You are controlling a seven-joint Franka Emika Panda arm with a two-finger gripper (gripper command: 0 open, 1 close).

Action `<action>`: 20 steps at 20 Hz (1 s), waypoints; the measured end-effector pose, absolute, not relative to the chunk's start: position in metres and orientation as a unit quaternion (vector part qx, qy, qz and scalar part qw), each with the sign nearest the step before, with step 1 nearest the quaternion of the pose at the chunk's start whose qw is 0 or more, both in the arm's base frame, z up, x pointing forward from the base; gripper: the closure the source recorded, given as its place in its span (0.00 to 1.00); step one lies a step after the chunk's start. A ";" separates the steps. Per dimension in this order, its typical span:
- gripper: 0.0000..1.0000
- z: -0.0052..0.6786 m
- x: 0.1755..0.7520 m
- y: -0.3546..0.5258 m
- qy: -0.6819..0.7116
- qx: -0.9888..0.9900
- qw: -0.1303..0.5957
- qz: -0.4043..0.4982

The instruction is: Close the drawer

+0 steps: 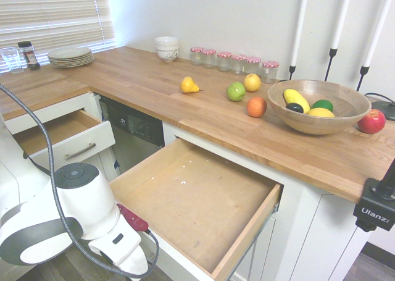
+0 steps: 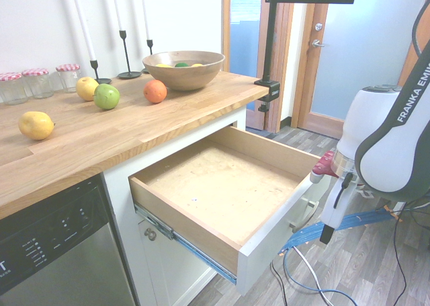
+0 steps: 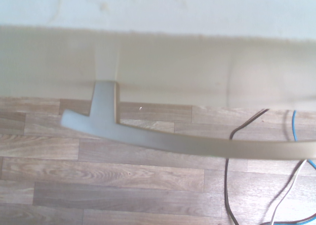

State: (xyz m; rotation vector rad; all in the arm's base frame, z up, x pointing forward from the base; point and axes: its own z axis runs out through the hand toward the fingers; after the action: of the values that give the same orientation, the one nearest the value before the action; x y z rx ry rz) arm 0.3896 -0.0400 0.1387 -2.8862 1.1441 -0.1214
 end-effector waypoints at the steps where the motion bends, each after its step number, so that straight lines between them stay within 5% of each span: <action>1: 1.00 0.138 0.390 -0.040 0.367 -0.929 0.016 -0.039; 20: 1.00 0.129 0.400 -0.036 0.367 -0.929 0.014 -0.038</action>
State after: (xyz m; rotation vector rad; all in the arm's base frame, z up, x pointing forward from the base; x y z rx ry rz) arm 0.3999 -0.0364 0.1294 -2.8941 1.1442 -0.1178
